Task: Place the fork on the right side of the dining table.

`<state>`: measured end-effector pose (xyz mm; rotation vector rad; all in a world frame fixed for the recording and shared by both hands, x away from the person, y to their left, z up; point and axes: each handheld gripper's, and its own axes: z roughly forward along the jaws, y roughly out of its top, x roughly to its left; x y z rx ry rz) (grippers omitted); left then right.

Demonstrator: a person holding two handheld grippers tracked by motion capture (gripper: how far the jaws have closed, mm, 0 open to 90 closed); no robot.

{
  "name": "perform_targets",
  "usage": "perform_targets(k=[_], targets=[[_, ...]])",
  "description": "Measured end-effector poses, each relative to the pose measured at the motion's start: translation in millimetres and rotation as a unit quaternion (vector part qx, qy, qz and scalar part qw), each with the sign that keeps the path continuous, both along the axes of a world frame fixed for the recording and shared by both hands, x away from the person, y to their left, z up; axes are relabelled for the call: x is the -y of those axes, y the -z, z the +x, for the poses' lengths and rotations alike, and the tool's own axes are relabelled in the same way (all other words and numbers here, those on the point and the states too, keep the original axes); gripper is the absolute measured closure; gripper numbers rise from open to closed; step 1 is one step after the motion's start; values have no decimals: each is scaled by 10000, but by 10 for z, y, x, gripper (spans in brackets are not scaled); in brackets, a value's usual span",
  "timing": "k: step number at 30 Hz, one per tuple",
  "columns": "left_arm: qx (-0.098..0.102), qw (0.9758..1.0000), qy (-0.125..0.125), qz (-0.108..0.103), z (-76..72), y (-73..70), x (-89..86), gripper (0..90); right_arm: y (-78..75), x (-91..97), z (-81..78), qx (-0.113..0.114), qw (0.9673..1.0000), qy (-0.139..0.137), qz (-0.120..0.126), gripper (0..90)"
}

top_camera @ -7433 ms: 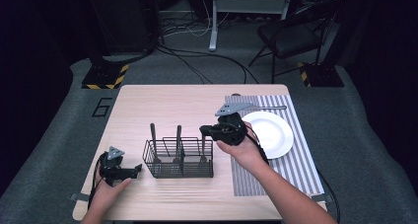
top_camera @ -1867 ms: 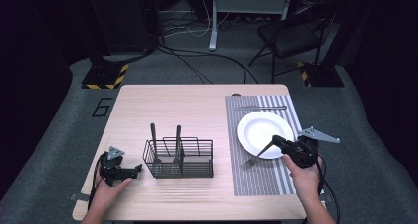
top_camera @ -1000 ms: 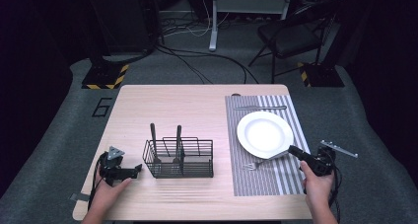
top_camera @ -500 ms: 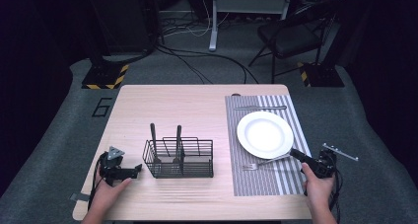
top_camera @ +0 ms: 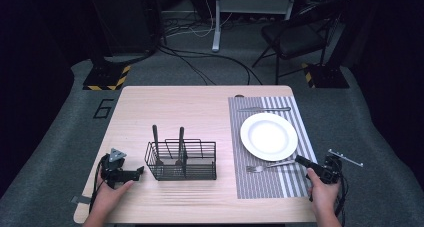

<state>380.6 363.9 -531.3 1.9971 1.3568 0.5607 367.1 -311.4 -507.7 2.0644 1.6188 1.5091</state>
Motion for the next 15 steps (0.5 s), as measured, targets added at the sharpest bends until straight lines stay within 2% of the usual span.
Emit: perform_targets(k=[3, 5, 10, 15], targets=[[0, 10000, -1, -3, 0, 0, 0, 1, 30, 14, 9, 5, 10000, -2, -40, 739], [0, 10000, -1, -2, 0, 0, 0, 1, 44, 18, 16, -80, 9999, 44, 97, 738], [1, 10000, -3, -3, 0, 0, 1, 1, 76, 36, 12, -151, 9997, 75, 192, 737], [2, 10000, -5, 5, 0, 0, 0, 1, 132, 63, 15, -286, 9983, 196, 465, 738]])
